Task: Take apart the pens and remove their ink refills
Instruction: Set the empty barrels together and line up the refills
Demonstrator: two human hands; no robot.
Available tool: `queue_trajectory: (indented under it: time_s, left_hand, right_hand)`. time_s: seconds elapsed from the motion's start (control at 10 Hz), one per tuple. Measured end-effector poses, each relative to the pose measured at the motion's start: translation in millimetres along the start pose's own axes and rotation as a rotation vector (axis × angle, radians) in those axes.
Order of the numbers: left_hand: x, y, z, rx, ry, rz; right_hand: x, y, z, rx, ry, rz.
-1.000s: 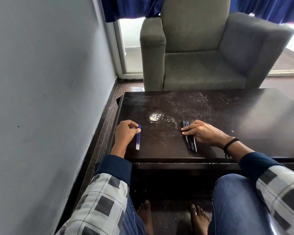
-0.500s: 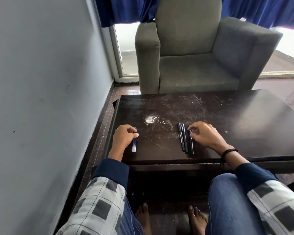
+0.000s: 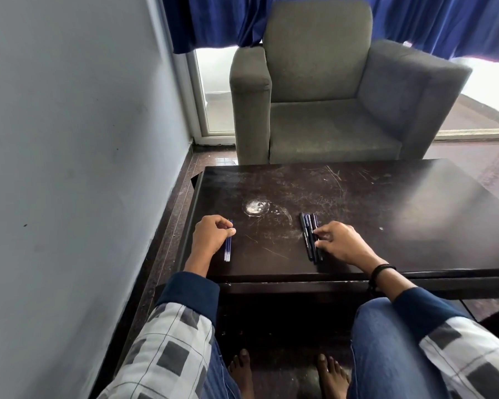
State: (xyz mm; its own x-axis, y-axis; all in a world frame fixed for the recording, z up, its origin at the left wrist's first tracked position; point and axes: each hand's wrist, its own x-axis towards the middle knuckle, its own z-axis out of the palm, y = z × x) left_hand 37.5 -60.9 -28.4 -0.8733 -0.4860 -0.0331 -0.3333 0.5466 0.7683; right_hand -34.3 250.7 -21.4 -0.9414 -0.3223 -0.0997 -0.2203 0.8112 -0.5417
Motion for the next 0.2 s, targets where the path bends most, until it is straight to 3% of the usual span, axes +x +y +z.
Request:
queue_trajectory:
  time_s: [0.2]
  left_hand:
    - [4.7, -1.8, 2.3, -0.011, 0.005, 0.004]
  right_hand:
    - [1.0, 5.0, 0.0, 0.028, 0.080, 0.007]
